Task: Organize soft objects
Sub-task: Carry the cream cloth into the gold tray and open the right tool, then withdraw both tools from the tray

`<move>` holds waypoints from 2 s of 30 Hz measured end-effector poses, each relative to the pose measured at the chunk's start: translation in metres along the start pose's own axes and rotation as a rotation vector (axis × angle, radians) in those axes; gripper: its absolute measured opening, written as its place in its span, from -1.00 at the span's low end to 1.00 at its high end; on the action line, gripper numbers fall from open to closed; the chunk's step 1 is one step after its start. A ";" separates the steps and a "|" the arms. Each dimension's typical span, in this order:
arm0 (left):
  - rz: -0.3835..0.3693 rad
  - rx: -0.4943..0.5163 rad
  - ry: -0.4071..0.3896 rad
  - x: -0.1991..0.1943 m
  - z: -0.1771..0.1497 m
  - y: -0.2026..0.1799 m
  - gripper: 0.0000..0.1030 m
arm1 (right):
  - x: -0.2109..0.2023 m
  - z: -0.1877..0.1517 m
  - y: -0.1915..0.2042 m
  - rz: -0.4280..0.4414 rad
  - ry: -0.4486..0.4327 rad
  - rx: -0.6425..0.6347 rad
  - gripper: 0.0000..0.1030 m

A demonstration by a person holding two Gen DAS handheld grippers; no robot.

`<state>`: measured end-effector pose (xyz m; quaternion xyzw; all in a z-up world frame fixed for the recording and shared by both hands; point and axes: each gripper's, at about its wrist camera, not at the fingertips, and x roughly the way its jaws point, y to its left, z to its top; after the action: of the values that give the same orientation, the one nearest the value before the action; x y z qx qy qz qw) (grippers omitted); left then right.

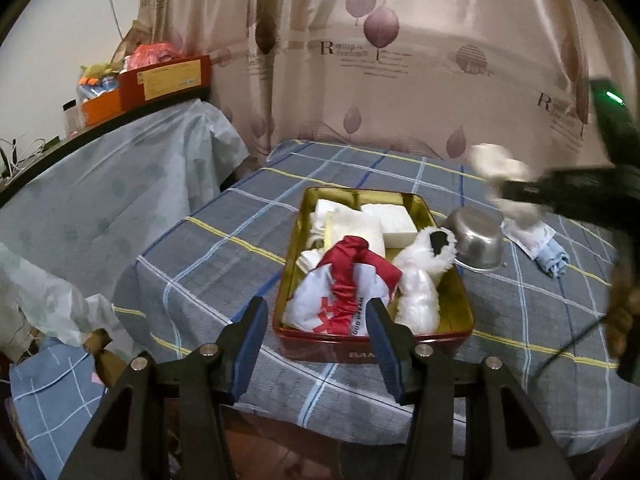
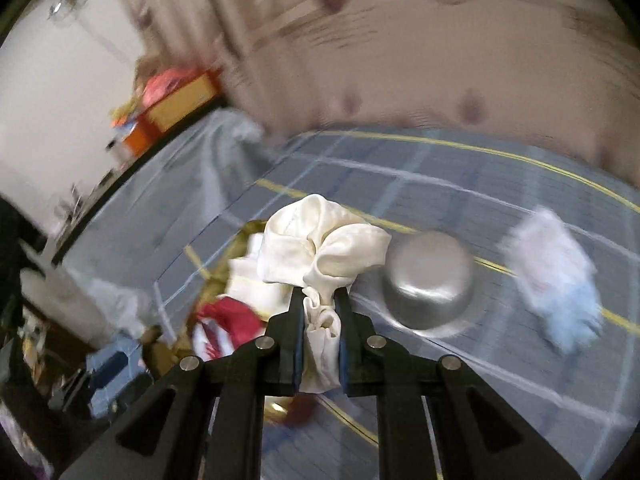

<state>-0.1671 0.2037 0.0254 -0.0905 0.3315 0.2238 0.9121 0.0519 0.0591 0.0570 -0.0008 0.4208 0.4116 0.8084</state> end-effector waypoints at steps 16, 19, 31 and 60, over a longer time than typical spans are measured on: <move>0.008 0.025 0.037 0.009 0.001 0.000 0.01 | 0.144 0.029 0.036 -0.020 0.217 -0.059 -0.73; 0.010 0.021 0.050 0.012 0.001 0.001 0.01 | 0.152 0.031 0.039 -0.018 0.228 -0.061 -0.67; 0.030 -0.019 0.100 0.023 0.001 0.011 0.01 | 0.140 0.038 0.045 -0.011 0.148 -0.087 0.04; 0.095 0.136 0.081 0.016 -0.014 -0.021 0.02 | -0.118 -0.143 -0.220 -0.851 -0.122 0.155 0.82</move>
<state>-0.1542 0.1859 0.0046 -0.0212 0.3865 0.2400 0.8903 0.0654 -0.2148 -0.0309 -0.0894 0.3642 0.0083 0.9270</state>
